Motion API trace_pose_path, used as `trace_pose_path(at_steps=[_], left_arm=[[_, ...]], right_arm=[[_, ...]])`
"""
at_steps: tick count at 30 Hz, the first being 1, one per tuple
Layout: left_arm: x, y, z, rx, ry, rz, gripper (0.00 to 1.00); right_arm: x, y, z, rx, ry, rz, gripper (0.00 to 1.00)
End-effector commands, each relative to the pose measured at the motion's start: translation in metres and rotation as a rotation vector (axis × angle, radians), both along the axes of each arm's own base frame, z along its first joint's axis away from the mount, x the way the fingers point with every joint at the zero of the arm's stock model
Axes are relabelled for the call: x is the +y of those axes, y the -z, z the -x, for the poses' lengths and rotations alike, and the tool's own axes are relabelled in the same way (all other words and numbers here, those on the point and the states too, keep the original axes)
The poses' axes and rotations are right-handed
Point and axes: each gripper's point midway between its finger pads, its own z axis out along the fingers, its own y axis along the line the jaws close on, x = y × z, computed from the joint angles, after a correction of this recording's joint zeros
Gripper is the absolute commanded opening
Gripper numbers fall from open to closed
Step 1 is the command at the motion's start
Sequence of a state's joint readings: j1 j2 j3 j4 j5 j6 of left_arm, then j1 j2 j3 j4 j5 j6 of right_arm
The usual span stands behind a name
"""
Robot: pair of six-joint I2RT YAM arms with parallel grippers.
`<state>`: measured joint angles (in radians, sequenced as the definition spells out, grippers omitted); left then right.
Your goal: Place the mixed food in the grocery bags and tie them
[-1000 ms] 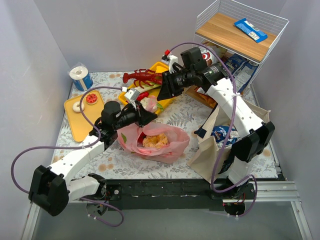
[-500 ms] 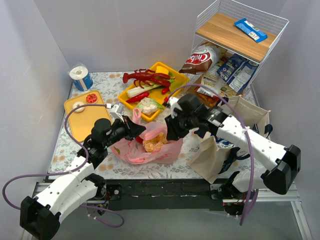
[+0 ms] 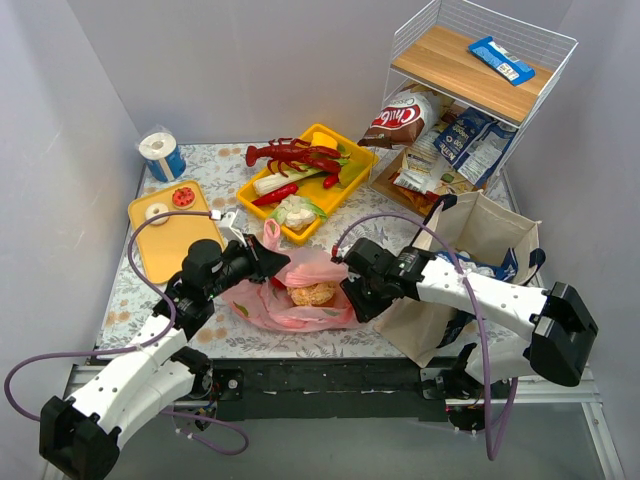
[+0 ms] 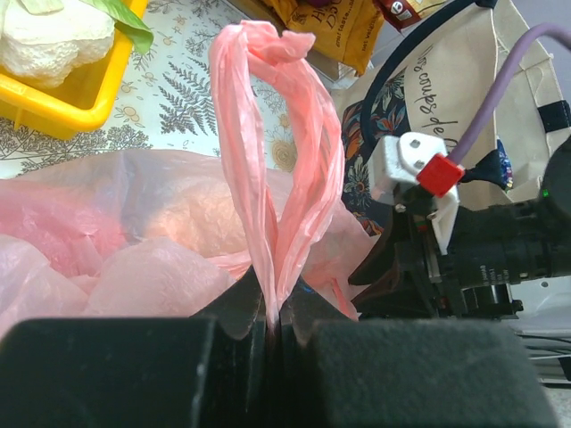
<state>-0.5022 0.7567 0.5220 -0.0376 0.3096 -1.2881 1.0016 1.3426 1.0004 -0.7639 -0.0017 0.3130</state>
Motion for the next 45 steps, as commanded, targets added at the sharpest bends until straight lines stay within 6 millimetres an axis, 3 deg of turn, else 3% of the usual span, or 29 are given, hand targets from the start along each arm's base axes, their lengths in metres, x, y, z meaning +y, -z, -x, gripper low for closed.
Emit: trace_pose_path(at_steps=[1, 3, 6, 11, 15, 18, 19, 22, 26, 32, 39, 43, 45], left_arm=[[0.002, -0.001, 0.004, -0.018, 0.0, -0.002, 0.0], [0.002, -0.001, 0.005, -0.02, 0.005, -0.002, 0.0], [0.001, 0.0, 0.005, -0.019, 0.01, -0.004, 0.0], [0.002, -0.001, 0.005, -0.02, 0.009, -0.004, 0.0], [0.003, -0.001, 0.006, -0.018, 0.005, -0.002, 0.0], [0.003, -0.003, 0.006, -0.021, 0.002, -0.001, 0.0], [0.004, -0.002, 0.006, -0.021, 0.001, -0.005, 0.0], [0.004, -0.003, 0.006, -0.026, 0.002, -0.014, 0.0], [0.005, -0.002, 0.004, -0.027, -0.001, -0.023, 0.0], [0.002, -0.001, 0.002, -0.022, 0.014, -0.035, 0.0], [0.0, 0.005, 0.001, -0.015, 0.026, -0.055, 0.0], [0.0, 0.004, 0.001, -0.019, 0.025, -0.055, 0.0], [0.001, 0.004, 0.0, -0.019, 0.021, -0.058, 0.0]], right_arm=[[-0.005, 0.01, 0.007, 0.021, 0.025, 0.022, 0.4], [-0.005, 0.003, 0.007, 0.012, 0.025, 0.009, 0.46], [0.005, -0.028, 0.0, -0.028, 0.017, -0.053, 0.61], [0.041, -0.106, -0.01, -0.076, 0.018, -0.243, 0.67], [0.059, -0.138, -0.024, -0.101, 0.067, -0.308, 0.68], [0.069, -0.123, -0.034, -0.08, 0.083, -0.25, 0.65], [0.071, -0.107, -0.036, -0.057, 0.092, -0.2, 0.63], [0.053, -0.073, -0.037, -0.016, 0.154, -0.028, 0.56], [0.026, -0.046, -0.031, -0.001, 0.199, 0.097, 0.53], [0.001, -0.024, -0.017, 0.055, 0.242, 0.208, 0.66], [0.008, 0.014, -0.009, 0.114, 0.173, 0.208, 0.7], [0.018, 0.031, -0.009, 0.134, 0.135, 0.17, 0.54], [0.023, 0.026, -0.014, 0.112, 0.132, 0.148, 0.37]])
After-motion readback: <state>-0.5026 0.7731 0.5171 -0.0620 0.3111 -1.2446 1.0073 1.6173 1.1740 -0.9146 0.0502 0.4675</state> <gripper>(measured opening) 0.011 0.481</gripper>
